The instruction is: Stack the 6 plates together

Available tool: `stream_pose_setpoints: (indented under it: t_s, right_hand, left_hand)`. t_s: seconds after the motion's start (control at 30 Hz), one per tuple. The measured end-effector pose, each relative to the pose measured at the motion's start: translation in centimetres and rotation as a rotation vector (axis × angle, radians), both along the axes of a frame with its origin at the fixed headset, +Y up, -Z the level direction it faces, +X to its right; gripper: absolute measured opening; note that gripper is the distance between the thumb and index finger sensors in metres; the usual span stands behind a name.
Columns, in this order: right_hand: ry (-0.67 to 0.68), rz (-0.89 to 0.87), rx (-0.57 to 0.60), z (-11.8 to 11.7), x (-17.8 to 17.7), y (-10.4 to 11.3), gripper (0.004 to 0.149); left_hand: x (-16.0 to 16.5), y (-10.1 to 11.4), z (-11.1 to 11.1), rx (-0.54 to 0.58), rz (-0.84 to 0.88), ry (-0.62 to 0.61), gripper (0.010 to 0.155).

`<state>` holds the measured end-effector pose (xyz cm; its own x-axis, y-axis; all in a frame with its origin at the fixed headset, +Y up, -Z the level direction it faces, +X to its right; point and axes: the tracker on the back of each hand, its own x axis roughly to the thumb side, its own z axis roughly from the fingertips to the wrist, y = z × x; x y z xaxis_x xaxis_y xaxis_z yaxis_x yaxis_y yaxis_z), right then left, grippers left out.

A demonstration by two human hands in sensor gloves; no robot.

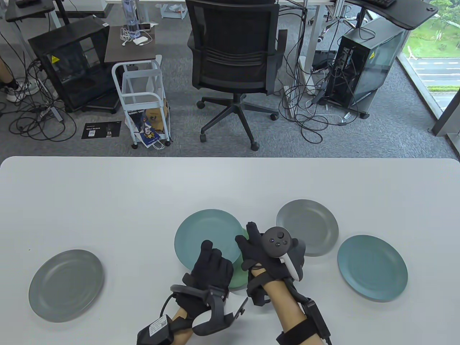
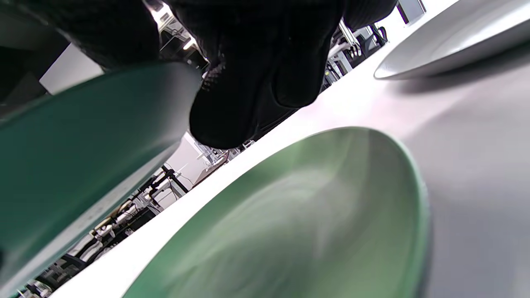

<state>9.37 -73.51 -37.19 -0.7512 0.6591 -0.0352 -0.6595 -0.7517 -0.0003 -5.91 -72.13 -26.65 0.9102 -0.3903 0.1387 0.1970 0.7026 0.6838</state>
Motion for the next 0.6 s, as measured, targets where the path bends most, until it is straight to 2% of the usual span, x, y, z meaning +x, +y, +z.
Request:
stream_pose_setpoints:
  t_s: [0.2, 0.6]
  right_hand:
    - [-0.035, -0.105, -0.006, 0.0, 0.2, -0.49, 0.056]
    - [-0.095, -0.092, 0.059, 0.35, 0.51, -0.49, 0.05]
  left_hand:
    - [0.42, 0.08, 0.39, 0.008, -0.007, -0.016, 0.04]
    - [-0.38, -0.13, 0.18, -0.06, 0.036, -0.014, 0.044]
